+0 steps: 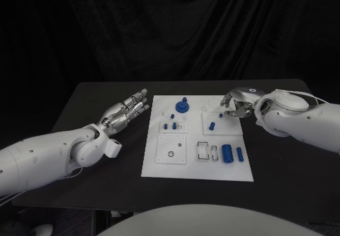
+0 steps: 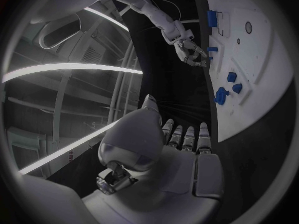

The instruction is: Assemble the parts on the task board

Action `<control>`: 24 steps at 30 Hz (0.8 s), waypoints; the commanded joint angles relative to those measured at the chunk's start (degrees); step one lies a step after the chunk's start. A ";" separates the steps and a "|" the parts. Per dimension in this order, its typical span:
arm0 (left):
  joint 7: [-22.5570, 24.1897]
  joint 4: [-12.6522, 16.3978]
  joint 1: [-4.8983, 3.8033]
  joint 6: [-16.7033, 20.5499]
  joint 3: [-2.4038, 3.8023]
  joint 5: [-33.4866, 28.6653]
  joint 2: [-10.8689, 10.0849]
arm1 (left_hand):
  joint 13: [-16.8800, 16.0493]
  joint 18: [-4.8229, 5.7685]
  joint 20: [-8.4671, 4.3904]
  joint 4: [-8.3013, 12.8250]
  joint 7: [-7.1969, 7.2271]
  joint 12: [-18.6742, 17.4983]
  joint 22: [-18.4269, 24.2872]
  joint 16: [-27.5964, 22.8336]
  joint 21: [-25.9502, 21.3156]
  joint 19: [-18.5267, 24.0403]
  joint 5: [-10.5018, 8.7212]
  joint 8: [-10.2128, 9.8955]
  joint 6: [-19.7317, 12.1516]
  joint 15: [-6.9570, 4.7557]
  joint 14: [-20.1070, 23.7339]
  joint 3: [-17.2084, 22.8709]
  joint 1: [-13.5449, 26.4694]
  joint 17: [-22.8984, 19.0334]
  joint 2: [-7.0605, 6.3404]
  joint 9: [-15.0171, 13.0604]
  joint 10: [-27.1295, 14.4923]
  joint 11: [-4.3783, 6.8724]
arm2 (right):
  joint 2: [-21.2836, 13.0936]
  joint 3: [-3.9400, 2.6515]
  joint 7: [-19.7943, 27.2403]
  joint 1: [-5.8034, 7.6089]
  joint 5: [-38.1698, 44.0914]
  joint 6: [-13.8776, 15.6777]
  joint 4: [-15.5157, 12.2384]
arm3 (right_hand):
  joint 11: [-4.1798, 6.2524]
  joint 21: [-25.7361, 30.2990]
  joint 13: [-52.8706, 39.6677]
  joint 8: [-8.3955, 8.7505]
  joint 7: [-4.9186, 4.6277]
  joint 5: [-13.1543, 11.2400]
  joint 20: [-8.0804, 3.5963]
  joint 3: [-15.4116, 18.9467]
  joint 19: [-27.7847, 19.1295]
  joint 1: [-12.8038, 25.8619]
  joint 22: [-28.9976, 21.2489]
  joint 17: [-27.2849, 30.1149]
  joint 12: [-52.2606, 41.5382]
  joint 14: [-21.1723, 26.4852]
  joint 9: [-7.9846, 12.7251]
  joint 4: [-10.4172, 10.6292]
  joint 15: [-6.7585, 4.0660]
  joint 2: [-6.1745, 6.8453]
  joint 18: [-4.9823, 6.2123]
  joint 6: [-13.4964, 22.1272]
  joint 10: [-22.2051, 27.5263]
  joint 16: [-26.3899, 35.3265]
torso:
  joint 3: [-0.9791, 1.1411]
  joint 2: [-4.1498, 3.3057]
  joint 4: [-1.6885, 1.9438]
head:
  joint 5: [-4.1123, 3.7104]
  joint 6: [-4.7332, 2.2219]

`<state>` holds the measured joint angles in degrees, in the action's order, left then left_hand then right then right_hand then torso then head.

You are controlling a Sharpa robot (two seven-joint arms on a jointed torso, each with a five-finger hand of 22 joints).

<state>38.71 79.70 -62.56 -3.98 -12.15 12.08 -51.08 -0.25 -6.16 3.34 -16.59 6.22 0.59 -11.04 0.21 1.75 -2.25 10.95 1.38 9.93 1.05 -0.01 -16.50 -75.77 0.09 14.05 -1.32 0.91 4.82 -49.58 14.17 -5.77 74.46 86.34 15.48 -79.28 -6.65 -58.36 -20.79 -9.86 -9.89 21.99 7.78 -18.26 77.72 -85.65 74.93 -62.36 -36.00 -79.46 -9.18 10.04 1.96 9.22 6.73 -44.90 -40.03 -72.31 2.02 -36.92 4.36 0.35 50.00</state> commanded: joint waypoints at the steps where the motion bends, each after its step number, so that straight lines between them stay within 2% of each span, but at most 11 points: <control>1: 10.17 0.17 0.07 -1.32 0.07 -0.65 0.14 | 0.04 -0.22 0.56 0.02 -0.50 -0.38 0.10 -0.21 -0.21 0.03 0.47 -0.05 0.06 0.46 0.01 -0.42 -0.46 -0.09 0.32 -0.05 -0.13 0.03 | -0.05 -0.04 0.83 -0.14 0.49 -1.32 -0.50 | 0.03 -0.13 0.02 0.20 0.20 0.31 -0.11 -0.21 0.34 -0.42 6.66 0.17 -0.36 -0.21 0.08 -0.25 -0.14 0.44 -0.44 0.05 -0.72 -0.29 | -0.04 0.00 0.04 | -0.12 0.00; 4: 10.05 0.21 0.07 -1.47 0.07 -0.65 0.17 | 0.04 -0.24 0.64 0.04 -0.47 -0.38 0.13 -0.21 -0.21 0.01 0.57 -0.05 0.09 0.52 0.01 -0.42 -0.59 -0.09 0.31 -0.05 -0.13 -0.08 | -0.11 -0.04 1.01 -0.14 0.49 -1.53 -0.84 | 0.07 0.05 -0.02 0.17 0.23 0.46 -0.14 -0.14 0.27 -0.39 6.62 0.31 -0.57 -0.14 0.10 -0.29 -0.18 0.58 -0.40 -0.03 -0.87 -0.23 | -0.07 0.01 0.04 | -0.21 0.00; 7: 9.89 0.20 0.08 -1.63 0.07 -0.65 0.19 | 0.03 -0.34 0.97 0.11 -0.62 -0.38 0.24 -0.21 -0.20 -0.04 1.40 -0.04 0.15 0.75 0.01 -0.35 -1.23 -0.09 0.29 -0.06 -0.12 -0.36 | -0.17 -0.04 1.07 -0.15 0.65 -1.67 -1.12 | 0.29 0.06 -0.18 -0.11 0.72 2.03 -0.31 -0.09 0.23 -0.29 6.65 0.44 -1.30 -0.06 0.10 -0.43 -0.36 0.88 -0.41 -0.61 -1.03 -0.30 | -0.10 0.01 0.03 | -0.17 0.00; 8: 9.85 0.19 0.08 -1.66 0.07 -0.65 0.20 | 0.03 -0.34 0.97 0.11 -0.62 -0.38 0.25 -0.21 -0.20 -0.04 1.40 -0.04 0.16 0.75 0.01 -0.35 -1.24 -0.09 0.29 -0.06 -0.12 -0.36 | -0.18 -0.04 1.06 -0.15 0.74 -1.72 -1.17 | 0.35 0.02 -0.29 -0.34 0.86 2.59 -0.38 -0.10 0.24 -0.27 6.67 0.49 -1.62 -0.04 0.02 -0.50 -0.43 0.95 -0.42 -1.03 -1.04 -0.32 | -0.05 -0.06 -0.05 | -0.13 0.00; 11: 9.71 0.15 0.08 -1.77 0.07 -0.65 0.22 | 0.04 -0.39 1.08 0.13 -0.82 -0.38 0.28 -0.21 -0.19 -0.07 1.67 -0.04 0.19 0.82 0.01 -0.34 -1.47 -0.09 0.25 -0.06 -0.14 -0.36 | -0.22 -0.04 1.06 -0.15 0.96 -1.86 -1.28 | 0.44 0.04 -0.44 -0.60 0.99 3.42 -0.47 -0.15 0.22 -0.22 6.69 0.61 -2.04 0.01 -0.10 -0.61 -0.52 1.06 -0.42 -1.47 -0.91 -0.33 | -0.09 -0.04 0.00 | -0.17 0.00; 13: 9.59 0.12 0.08 -1.82 0.07 -0.65 0.22 | 0.05 -0.41 1.14 0.16 -0.84 -0.39 0.28 -0.21 -0.18 -0.08 1.85 -0.05 0.12 0.85 0.01 -0.32 -1.62 -0.09 0.23 -0.05 -0.17 -0.37 | -0.27 -0.04 1.01 -0.15 1.05 -1.98 -1.34 | 0.55 0.19 -0.73 -0.78 1.19 5.39 -0.61 -0.33 0.14 -0.25 6.67 0.84 -2.73 0.13 -0.20 -0.88 -0.65 1.33 -0.40 -1.71 -0.70 -0.30 | -0.15 0.00 0.03 | -0.02 0.00; 24: 8.84 -0.13 0.10 -2.17 0.07 -0.65 0.20 | 0.09 -0.50 1.84 0.30 -0.91 -0.43 0.37 -0.21 -0.15 -0.20 2.78 -0.07 -0.02 1.47 0.01 -0.23 -2.59 -0.09 -0.01 -0.04 -0.32 -0.35 | -0.10 -0.04 0.67 -0.19 1.18 -2.25 -1.21 | 0.43 0.68 -0.97 -0.99 1.42 5.55 -0.62 -0.34 -0.10 0.05 6.55 1.31 -3.13 0.39 -0.35 -0.98 -0.58 1.55 -0.34 -1.96 0.30 -0.12 | -0.27 0.02 0.06 | -0.17 0.00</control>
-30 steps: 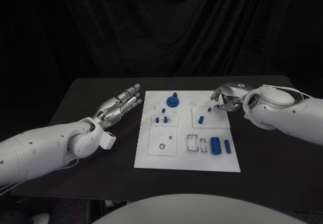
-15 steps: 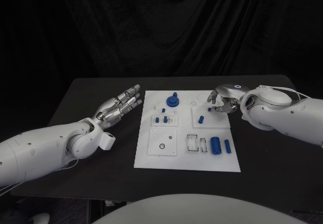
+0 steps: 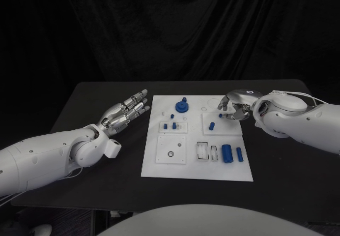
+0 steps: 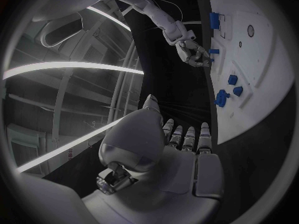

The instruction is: Assemble the parts on the task board

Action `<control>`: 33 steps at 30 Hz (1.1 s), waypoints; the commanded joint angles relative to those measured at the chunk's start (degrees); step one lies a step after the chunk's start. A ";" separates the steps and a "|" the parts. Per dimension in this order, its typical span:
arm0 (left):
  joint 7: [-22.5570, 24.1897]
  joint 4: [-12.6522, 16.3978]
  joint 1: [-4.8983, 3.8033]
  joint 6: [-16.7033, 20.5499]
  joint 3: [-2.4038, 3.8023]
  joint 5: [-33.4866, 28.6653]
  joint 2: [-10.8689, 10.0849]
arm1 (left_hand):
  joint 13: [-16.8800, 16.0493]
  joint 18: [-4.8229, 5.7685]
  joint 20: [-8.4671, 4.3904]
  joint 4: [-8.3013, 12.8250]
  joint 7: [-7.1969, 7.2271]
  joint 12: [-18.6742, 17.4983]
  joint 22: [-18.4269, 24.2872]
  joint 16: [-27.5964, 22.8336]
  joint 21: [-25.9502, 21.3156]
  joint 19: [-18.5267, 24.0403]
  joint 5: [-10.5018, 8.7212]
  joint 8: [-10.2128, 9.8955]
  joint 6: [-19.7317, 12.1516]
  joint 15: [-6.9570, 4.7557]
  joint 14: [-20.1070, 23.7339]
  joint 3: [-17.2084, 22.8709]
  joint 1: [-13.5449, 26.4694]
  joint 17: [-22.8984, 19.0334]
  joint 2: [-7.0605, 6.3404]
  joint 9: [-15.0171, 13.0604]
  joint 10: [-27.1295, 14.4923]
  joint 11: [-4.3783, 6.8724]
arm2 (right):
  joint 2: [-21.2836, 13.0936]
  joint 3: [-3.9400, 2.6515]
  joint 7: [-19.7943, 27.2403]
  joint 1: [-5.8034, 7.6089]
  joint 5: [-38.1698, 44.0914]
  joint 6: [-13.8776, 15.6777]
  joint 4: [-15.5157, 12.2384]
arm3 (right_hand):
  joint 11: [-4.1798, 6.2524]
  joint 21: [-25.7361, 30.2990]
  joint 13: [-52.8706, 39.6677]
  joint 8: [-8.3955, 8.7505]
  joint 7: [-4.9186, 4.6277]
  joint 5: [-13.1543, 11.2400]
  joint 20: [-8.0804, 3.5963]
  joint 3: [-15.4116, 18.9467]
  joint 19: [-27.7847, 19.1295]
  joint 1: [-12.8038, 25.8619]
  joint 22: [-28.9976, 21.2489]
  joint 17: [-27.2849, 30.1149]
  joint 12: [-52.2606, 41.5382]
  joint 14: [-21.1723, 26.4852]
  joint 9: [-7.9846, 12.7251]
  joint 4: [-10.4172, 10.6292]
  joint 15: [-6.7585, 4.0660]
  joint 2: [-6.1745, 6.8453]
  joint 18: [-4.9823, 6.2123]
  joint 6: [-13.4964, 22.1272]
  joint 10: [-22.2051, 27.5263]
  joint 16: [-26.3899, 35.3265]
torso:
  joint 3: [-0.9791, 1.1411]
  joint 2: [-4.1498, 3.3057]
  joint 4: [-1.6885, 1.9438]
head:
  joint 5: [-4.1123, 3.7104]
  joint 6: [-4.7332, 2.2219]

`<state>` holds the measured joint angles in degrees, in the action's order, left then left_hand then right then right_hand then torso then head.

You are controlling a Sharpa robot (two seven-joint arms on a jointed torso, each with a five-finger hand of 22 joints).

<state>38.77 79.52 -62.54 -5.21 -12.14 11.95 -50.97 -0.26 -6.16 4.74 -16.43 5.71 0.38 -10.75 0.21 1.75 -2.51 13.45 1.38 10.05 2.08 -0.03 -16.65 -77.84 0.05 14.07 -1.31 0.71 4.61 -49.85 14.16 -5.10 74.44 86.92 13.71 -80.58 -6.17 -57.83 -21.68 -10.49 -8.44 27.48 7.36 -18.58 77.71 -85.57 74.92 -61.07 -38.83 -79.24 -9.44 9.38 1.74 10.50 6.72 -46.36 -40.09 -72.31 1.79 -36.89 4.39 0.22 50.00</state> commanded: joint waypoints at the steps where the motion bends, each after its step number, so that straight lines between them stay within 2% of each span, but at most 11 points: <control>1: 8.76 0.04 0.09 -0.97 0.06 -0.52 0.11 | 0.09 -0.50 0.49 0.16 -0.40 -0.22 0.07 -0.21 -0.14 0.05 0.35 -0.07 -0.15 0.49 0.03 -0.07 -0.59 -0.05 -0.05 -0.04 -0.11 -0.16 | 0.27 -0.04 0.01 -0.19 0.60 -0.44 0.18 | -0.06 0.19 -0.11 -0.41 -0.02 0.01 -0.20 -0.04 -0.12 -0.03 6.55 0.04 -0.37 0.18 -0.13 -0.34 -0.35 0.23 -0.33 -0.58 0.40 -0.12 | -0.06 0.00 0.03 | -0.05 0.00; 13: 8.03 -0.17 0.17 -1.41 0.06 -0.52 0.27 | 0.08 -0.71 1.50 0.74 -0.74 -0.21 0.06 -0.21 -0.03 -0.29 2.50 -0.04 -0.09 1.34 0.03 0.35 -2.40 -0.05 -0.37 -0.06 -0.08 -0.67 | 1.59 -0.04 0.84 -1.13 0.60 0.89 2.10 | -0.05 0.17 -0.92 -3.40 1.92 0.20 -0.14 -0.72 -0.14 0.12 6.57 0.49 -2.45 0.32 -2.29 -1.01 -0.32 -0.83 -0.31 -4.47 1.06 -0.36 | -0.13 0.03 0.00 | -0.04 0.00; 26: 7.10 -0.50 0.50 -1.96 0.06 -0.52 0.42 | 0.07 -0.69 2.05 1.25 -1.46 -0.20 0.01 -0.21 0.04 -0.55 3.98 0.01 0.23 1.90 0.03 0.77 -3.36 -0.05 -0.39 -0.11 -0.05 -0.79 | 2.49 -0.04 1.27 -2.15 0.60 0.80 3.36 | 0.46 -0.36 -1.25 -5.39 2.03 0.68 -0.45 -0.82 0.16 0.06 6.69 0.48 -3.78 0.08 -3.82 -1.72 -0.72 -1.39 -0.36 -5.89 0.10 -0.67 | -0.18 0.02 -0.05 | 0.01 0.00; 33: 6.69 -0.67 0.65 -2.09 0.06 -0.52 0.50 | 0.07 -0.73 2.32 1.48 -2.33 -0.19 -0.04 -0.21 0.09 -0.73 4.60 0.08 0.69 2.14 0.03 0.98 -3.70 -0.05 -0.39 -0.17 -0.02 -0.71 | 2.64 -0.04 1.46 -2.32 0.60 0.63 3.82 | 0.84 -1.13 -1.46 -6.76 1.90 0.74 -0.73 -0.92 0.54 -0.05 6.87 0.25 -4.56 -0.21 -4.97 -2.18 -1.05 -2.04 -0.49 -6.76 -0.42 -0.98 | -0.19 0.01 -0.03 | -0.08 0.00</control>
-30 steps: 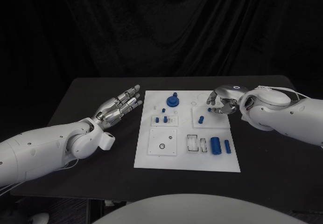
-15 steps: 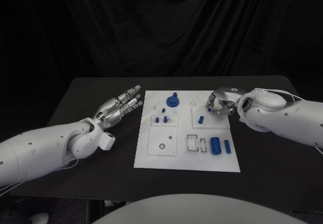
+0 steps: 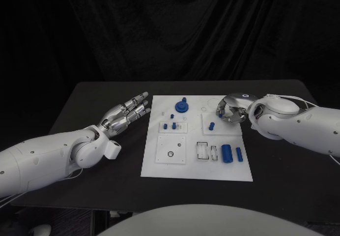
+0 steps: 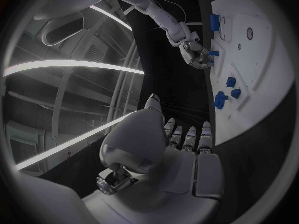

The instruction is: Assemble the parts on the task board

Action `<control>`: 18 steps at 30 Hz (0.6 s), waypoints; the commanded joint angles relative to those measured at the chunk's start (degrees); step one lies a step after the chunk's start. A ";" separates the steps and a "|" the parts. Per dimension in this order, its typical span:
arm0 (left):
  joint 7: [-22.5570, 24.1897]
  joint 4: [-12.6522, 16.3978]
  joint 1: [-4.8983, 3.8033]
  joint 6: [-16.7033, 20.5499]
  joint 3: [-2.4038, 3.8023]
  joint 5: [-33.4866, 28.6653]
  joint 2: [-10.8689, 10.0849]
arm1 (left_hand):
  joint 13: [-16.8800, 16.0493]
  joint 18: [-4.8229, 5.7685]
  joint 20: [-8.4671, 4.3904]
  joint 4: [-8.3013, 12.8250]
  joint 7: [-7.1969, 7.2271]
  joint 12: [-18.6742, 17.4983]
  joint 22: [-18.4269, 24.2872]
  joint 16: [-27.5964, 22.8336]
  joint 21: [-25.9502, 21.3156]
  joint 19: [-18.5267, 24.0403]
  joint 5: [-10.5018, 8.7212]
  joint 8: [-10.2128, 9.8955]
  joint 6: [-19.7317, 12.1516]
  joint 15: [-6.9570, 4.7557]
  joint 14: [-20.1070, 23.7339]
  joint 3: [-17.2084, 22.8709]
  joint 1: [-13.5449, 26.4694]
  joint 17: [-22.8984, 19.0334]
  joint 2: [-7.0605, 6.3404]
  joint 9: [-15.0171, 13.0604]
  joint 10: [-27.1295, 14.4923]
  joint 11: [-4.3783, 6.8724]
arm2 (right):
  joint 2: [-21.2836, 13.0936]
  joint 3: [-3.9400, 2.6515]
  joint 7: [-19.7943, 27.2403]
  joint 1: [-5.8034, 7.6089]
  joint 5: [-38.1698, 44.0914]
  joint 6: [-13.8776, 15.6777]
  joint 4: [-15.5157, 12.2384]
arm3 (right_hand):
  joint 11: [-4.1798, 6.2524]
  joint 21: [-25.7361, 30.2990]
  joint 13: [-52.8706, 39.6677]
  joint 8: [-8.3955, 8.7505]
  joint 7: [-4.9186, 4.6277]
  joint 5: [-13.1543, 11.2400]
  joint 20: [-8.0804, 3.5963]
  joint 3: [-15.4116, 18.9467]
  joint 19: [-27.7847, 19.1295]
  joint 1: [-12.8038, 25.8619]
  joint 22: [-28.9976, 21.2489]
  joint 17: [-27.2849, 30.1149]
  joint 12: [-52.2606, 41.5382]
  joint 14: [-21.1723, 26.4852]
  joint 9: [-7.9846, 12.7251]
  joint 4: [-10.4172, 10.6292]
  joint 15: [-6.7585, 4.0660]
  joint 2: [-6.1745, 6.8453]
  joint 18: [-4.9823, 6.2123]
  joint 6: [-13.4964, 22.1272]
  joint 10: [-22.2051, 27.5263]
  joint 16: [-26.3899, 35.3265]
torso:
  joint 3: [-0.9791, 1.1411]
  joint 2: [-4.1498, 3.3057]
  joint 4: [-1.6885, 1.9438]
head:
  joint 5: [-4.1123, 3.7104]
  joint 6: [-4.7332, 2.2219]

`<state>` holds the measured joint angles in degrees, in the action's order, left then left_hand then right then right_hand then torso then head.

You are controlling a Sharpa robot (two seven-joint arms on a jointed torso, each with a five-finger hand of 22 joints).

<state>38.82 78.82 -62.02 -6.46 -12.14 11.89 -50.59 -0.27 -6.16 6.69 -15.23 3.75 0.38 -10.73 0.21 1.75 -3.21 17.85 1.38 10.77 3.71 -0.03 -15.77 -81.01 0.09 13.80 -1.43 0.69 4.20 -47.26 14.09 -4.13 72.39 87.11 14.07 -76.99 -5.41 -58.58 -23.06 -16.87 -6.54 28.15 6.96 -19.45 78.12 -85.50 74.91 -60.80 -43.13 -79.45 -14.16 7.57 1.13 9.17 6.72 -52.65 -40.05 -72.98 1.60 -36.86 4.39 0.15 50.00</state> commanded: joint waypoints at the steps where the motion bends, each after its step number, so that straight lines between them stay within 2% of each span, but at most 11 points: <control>1: 6.60 0.00 0.15 -0.85 0.06 -0.46 0.14 | 0.07 -0.73 0.42 0.31 -0.50 -0.19 -0.08 -0.21 0.10 -0.05 0.30 0.09 0.04 0.55 0.03 0.13 -0.56 -0.09 -0.11 -0.07 0.01 -0.32 | 0.09 0.04 0.58 -0.29 0.42 0.36 0.31 | 0.16 -0.42 -0.10 -0.70 -0.03 0.05 -0.40 -0.10 0.16 -0.22 6.89 -0.03 -0.40 -0.03 -0.52 -0.51 -0.50 -0.85 -0.49 -0.69 -0.58 -0.34 | 0.00 -0.03 -0.04 | 0.01 0.00; 4: 6.50 -0.07 0.22 -0.87 0.06 -0.46 0.19 | 0.07 -0.74 0.49 0.33 -0.64 -0.19 -0.10 -0.21 0.12 -0.10 0.43 0.10 0.08 0.60 0.03 0.16 -0.60 -0.09 -0.10 -0.07 0.02 -0.35 | 0.15 0.04 0.88 -0.31 0.42 0.83 0.49 | 0.43 -0.89 -0.12 -1.21 -0.23 0.07 -0.58 -0.32 0.37 -0.61 7.01 -0.14 -0.73 -0.17 -1.02 -0.92 -0.71 -1.26 -0.56 -0.86 -1.13 -0.47 | -0.01 -0.04 -0.03 | 0.03 0.00; 6: 6.42 -0.11 0.27 -0.89 0.06 -0.46 0.23 | 0.07 -0.75 0.53 0.35 -0.74 -0.19 -0.13 -0.21 0.13 -0.13 0.54 0.10 0.10 0.65 0.03 0.20 -0.63 -0.09 -0.09 -0.07 0.02 -0.38 | 0.13 0.04 1.17 -0.32 0.42 1.35 0.54 | 1.02 -1.68 -0.08 -2.22 -0.90 -0.19 -1.00 -0.90 0.71 -1.71 7.22 -0.30 -1.25 -0.41 -1.95 -1.84 -1.22 -2.22 -0.68 -1.38 -2.52 -0.66 | -0.03 -0.01 0.00 | 0.13 0.00; 9: 6.28 -0.13 0.33 -0.93 0.06 -0.47 0.21 | 0.07 -0.75 0.53 0.35 -0.74 -0.19 -0.13 -0.21 0.13 -0.13 0.54 0.10 0.10 0.65 0.03 0.20 -0.63 -0.09 -0.09 -0.07 0.02 -0.38 | 0.03 0.03 1.56 -0.32 0.42 2.15 0.52 | 1.24 -2.30 0.09 -2.89 -1.11 -0.33 -1.26 -1.05 0.98 -2.02 7.37 -0.51 -1.37 -0.65 -2.61 -2.23 -1.44 -2.70 -0.80 -1.63 -3.38 -0.85 | -0.06 0.02 0.00 | 0.15 0.00; 14: 6.08 -0.17 0.42 -0.96 0.06 -0.47 0.14 | 0.06 -0.75 0.62 0.37 -0.85 -0.17 -0.20 -0.20 0.16 -0.20 0.68 0.11 0.18 0.75 0.01 0.25 -0.66 -0.09 -0.05 -0.08 0.06 -0.50 | -0.10 0.03 2.09 -0.31 0.42 3.35 0.37 | 1.36 -2.57 0.32 -3.72 -1.19 -0.89 -1.44 -1.16 1.07 -2.39 7.42 -0.27 -1.52 -0.70 -3.44 -2.68 -1.55 -3.35 -0.86 -2.09 -4.61 -0.75 | -0.08 -0.02 -0.11 | 0.27 0.00; 18: 5.98 -0.31 0.50 -1.02 0.06 -0.47 0.18 | 0.06 -0.74 0.71 0.33 -0.92 -0.17 -0.22 -0.19 0.17 -0.24 0.74 0.10 0.17 0.84 -0.01 0.28 -0.64 -0.08 -0.01 -0.08 0.07 -0.62 | -0.16 0.03 2.29 -0.30 0.42 3.85 0.19 | 1.57 -3.05 0.85 -4.63 -1.05 -2.99 -1.55 -0.62 1.22 -1.97 7.51 -0.32 -1.27 -0.89 -4.52 -2.53 -1.68 -3.66 -0.96 -2.39 -5.88 -0.83 | -0.13 0.01 -0.01 | 0.20 0.00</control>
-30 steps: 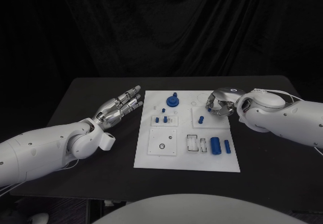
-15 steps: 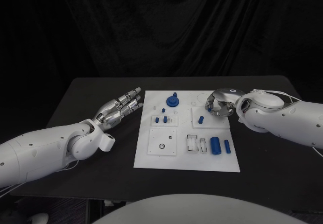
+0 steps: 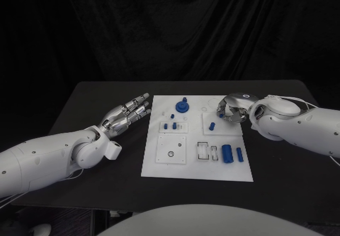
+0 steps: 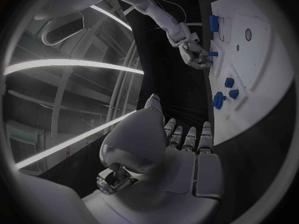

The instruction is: Assemble the parts on the task board

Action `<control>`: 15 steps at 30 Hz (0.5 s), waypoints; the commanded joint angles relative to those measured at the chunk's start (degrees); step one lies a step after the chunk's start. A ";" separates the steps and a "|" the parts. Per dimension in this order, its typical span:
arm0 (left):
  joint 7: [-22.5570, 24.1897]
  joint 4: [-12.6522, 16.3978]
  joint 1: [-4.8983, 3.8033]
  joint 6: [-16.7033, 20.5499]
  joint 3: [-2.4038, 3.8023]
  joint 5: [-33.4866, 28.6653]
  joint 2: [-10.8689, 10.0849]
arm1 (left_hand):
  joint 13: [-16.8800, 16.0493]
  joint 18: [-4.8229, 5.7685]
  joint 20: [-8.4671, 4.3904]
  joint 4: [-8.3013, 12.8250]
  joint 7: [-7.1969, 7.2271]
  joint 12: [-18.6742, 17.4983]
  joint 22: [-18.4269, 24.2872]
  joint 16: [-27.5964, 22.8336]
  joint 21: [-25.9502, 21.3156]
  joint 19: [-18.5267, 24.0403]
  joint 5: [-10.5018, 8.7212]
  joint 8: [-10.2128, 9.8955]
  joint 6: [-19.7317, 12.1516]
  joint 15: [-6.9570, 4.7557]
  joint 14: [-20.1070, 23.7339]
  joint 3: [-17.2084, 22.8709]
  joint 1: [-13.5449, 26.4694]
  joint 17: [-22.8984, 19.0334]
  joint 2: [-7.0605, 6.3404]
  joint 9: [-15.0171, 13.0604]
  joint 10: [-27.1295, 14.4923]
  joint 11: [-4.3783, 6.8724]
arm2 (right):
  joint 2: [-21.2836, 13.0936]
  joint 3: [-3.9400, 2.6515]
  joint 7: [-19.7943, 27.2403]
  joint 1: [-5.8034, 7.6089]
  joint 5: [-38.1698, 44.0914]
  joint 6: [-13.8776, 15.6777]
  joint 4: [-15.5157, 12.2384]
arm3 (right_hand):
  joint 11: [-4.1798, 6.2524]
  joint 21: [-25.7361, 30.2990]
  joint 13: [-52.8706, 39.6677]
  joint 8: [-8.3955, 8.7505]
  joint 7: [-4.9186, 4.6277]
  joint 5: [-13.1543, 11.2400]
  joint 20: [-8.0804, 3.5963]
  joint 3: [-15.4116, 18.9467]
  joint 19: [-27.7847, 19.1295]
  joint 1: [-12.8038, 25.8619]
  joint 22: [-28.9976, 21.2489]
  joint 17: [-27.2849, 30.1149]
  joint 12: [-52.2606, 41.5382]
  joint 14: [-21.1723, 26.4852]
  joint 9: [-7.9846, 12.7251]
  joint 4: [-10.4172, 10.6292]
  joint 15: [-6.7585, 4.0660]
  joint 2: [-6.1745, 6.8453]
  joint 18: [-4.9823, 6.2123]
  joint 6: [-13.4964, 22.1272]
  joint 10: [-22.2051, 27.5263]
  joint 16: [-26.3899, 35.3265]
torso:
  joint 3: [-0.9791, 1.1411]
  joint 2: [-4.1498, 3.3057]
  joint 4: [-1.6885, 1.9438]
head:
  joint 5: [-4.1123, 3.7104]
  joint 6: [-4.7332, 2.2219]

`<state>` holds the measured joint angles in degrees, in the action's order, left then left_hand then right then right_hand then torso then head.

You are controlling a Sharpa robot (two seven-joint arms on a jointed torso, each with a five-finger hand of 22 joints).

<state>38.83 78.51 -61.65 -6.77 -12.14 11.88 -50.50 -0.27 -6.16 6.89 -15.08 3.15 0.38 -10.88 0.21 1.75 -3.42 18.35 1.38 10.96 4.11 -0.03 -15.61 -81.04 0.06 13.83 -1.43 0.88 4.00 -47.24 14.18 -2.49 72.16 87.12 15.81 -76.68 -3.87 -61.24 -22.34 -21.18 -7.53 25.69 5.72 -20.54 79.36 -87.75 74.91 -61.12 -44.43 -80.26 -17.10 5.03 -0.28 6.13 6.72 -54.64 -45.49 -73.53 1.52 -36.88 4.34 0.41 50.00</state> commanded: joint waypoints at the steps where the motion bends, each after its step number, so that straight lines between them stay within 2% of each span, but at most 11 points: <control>1: 5.94 -0.03 0.15 -0.73 0.06 -0.46 0.09 | 0.06 -0.74 0.50 0.18 -0.32 -0.17 -0.07 -0.19 0.17 -0.04 0.25 0.10 -0.02 0.44 -0.01 0.12 -0.61 -0.04 -0.04 -0.08 -0.12 -0.42 | -0.22 -0.07 0.67 -0.07 0.41 2.19 -0.20 | 0.05 -0.39 0.18 -0.39 -0.05 -0.67 -0.32 0.53 -0.01 0.35 7.51 0.07 0.08 -0.08 -1.67 0.04 -0.28 -0.63 -0.96 -0.42 -0.53 -0.25 | -0.06 0.02 0.04 | -0.02 0.00; 8: 5.73 -0.20 0.31 -0.85 0.06 -0.46 0.11 | 0.06 -0.74 0.60 0.12 -0.33 -0.18 -0.09 -0.20 0.19 -0.09 0.37 0.08 -0.09 0.53 0.01 0.18 -0.58 -0.05 0.07 -0.07 -0.13 -0.55 | -0.58 -0.07 0.54 0.48 -0.30 2.50 -0.89 | 0.03 -0.47 0.51 -0.62 0.00 -0.91 -0.34 0.70 0.02 0.60 7.52 0.09 0.53 -0.13 -1.99 0.22 -0.29 -0.60 -0.98 -0.45 -0.56 -0.27 | -0.08 -0.01 0.11 | -0.04 0.00; 15: 5.72 -0.38 0.42 -0.88 0.06 -0.46 0.17 | 0.06 -0.74 0.64 0.10 -0.34 -0.18 -0.05 -0.20 0.18 -0.09 0.41 0.07 -0.14 0.56 0.02 0.20 -0.57 -0.05 0.11 -0.06 -0.15 -0.58 | -1.08 -0.07 -0.21 2.56 -0.54 2.16 -2.27 | 0.02 -0.49 0.83 -0.78 0.03 -1.10 -0.33 0.88 0.03 0.87 7.52 0.05 0.95 -0.19 -2.26 0.42 -0.27 -0.52 -0.99 -0.42 -0.66 -0.31 | -0.16 -0.05 0.11 | 0.03 0.00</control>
<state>38.84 78.09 -61.32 -6.98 -12.14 11.87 -50.46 -0.27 -6.16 7.09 -15.09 3.16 0.38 -10.95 0.21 1.75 -3.62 18.56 1.38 10.96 4.12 -0.01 -15.61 -81.04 0.08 13.83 -1.42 0.68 3.80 -48.16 14.16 -2.26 74.39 86.81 16.88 -78.58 -3.98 -61.50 -21.58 -21.69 -7.51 24.97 5.72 -20.06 79.35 -87.32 74.91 -61.12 -43.67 -80.28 -19.21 5.36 -0.31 5.72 6.72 -54.62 -45.79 -73.53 1.38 -36.89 4.47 0.41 50.00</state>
